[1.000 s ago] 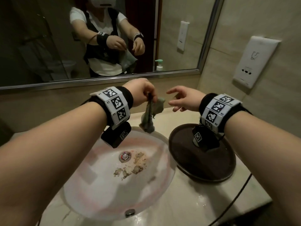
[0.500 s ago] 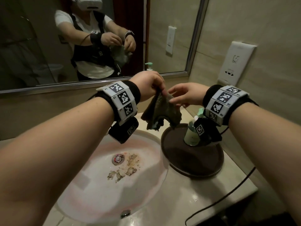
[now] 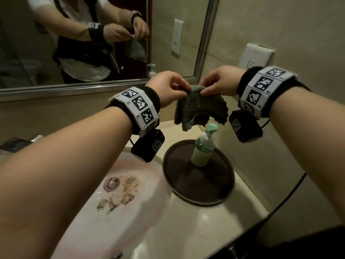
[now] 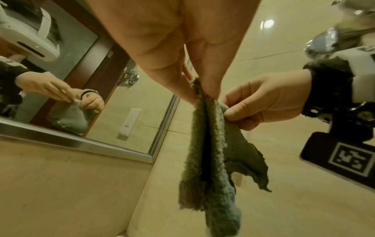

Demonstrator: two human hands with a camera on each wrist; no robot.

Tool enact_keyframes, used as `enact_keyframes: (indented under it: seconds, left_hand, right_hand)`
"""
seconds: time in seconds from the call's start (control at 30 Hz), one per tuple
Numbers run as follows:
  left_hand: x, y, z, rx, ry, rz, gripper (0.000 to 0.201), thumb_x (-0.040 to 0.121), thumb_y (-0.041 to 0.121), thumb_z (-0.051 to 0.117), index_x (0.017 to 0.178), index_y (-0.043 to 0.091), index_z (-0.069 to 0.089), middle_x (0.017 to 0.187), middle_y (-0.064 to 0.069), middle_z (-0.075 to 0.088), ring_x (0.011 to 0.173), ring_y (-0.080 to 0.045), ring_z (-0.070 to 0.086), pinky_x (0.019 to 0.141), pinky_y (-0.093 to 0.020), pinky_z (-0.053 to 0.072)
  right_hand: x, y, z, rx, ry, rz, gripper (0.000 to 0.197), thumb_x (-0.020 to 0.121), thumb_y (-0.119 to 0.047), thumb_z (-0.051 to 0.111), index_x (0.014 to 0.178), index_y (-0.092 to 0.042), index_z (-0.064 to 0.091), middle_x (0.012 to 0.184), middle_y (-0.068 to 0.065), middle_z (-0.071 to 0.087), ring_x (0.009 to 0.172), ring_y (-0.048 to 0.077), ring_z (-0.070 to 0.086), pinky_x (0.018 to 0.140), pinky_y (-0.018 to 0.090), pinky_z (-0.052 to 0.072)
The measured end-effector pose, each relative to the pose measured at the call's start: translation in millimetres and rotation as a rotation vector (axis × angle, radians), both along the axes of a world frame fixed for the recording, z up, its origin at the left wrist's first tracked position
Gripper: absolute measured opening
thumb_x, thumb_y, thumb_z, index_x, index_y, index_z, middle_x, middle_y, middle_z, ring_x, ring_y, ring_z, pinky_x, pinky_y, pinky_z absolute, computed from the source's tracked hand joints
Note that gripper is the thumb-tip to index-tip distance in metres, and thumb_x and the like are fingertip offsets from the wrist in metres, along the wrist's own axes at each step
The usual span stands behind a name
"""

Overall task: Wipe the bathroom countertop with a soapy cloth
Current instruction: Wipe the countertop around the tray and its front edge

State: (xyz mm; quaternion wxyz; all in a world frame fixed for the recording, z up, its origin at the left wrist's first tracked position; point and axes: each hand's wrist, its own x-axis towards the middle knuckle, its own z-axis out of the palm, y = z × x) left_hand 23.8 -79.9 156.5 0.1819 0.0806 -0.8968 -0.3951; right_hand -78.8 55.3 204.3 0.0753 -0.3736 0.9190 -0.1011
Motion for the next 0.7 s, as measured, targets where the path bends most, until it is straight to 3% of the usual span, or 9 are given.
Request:
enact_keyframes:
  seconds: [0.07, 0.13, 0.23, 0.4, 0.47, 0.6, 0.7]
  left_hand:
    - [-21.9, 4.4, -2.1, 0.025, 0.008, 0.016, 0.021, 0.086, 0.008, 0.065, 0.107, 0.014, 0.066, 0.097, 0.009, 0.06, 0.093, -0.005, 0.058, 0.086, -0.016, 0.051]
    - [-45.0, 7.9, -4.8, 0.04, 0.013, 0.041, 0.026, 0.085, 0.006, 0.066, 0.11, 0.013, 0.064, 0.099, 0.008, 0.059, 0.09, -0.004, 0.056, 0.072, -0.003, 0.049]
    - [-76.1, 9.0, -10.0, 0.026, 0.032, 0.104, 0.03, 0.085, 0.007, 0.066, 0.114, 0.014, 0.062, 0.1, 0.01, 0.056, 0.089, -0.003, 0.054, 0.063, -0.002, 0.043]
    - [-116.6, 2.6, -30.6, 0.07, -0.053, 0.14, 0.032, 0.085, 0.007, 0.065, 0.115, 0.017, 0.06, 0.1, 0.011, 0.055, 0.093, -0.005, 0.054, 0.074, -0.011, 0.043]
    - [-129.5, -0.9, -42.1, 0.081, -0.094, 0.153, 0.032, 0.085, 0.006, 0.065, 0.115, 0.015, 0.06, 0.101, 0.01, 0.055, 0.094, -0.006, 0.054, 0.081, -0.017, 0.044]
    - [-151.0, -10.3, -67.8, 0.123, -0.165, 0.16, 0.032, 0.085, 0.004, 0.064, 0.115, 0.014, 0.06, 0.101, 0.008, 0.055, 0.094, -0.007, 0.054, 0.084, -0.02, 0.044]
    - [-165.3, -22.1, -90.7, 0.153, -0.223, 0.156, 0.031, 0.084, 0.003, 0.065, 0.113, 0.015, 0.061, 0.102, 0.008, 0.055, 0.096, -0.01, 0.057, 0.086, -0.022, 0.046]
  right_hand:
    - [-22.0, -1.8, 3.3, 0.063, 0.044, 0.025, 0.027, 0.09, -0.031, 0.059, 0.115, -0.023, 0.065, 0.092, -0.006, 0.061, 0.085, 0.012, 0.055, 0.077, 0.024, 0.039]
    - [-43.5, -3.0, 3.8, 0.109, 0.056, 0.047, 0.027, 0.09, -0.031, 0.059, 0.116, -0.023, 0.065, 0.093, -0.006, 0.06, 0.087, 0.012, 0.054, 0.078, 0.024, 0.037]
    - [-77.3, -8.4, -0.9, 0.13, 0.065, 0.071, 0.028, 0.091, -0.031, 0.058, 0.116, -0.023, 0.065, 0.093, -0.005, 0.06, 0.087, 0.012, 0.054, 0.076, 0.025, 0.039]
    - [-121.6, -23.3, -28.2, 0.165, 0.014, 0.096, 0.027, 0.091, -0.028, 0.058, 0.115, -0.017, 0.065, 0.08, -0.006, 0.059, 0.065, 0.007, 0.051, 0.051, 0.014, 0.034]
    - [-135.9, -29.9, -42.9, 0.2, -0.033, 0.104, 0.027, 0.092, -0.026, 0.057, 0.115, -0.015, 0.065, 0.074, -0.005, 0.059, 0.061, 0.007, 0.051, 0.05, 0.014, 0.035]
    - [-160.6, -44.9, -69.5, 0.283, -0.105, 0.134, 0.029, 0.093, -0.024, 0.056, 0.119, -0.014, 0.064, 0.063, -0.009, 0.05, 0.056, 0.004, 0.046, 0.05, 0.014, 0.035]
    - [-172.6, -58.3, -91.1, 0.408, -0.13, 0.165, 0.033, 0.094, -0.025, 0.054, 0.123, -0.01, 0.06, 0.072, -0.002, 0.053, 0.075, 0.015, 0.052, 0.055, 0.018, 0.036]
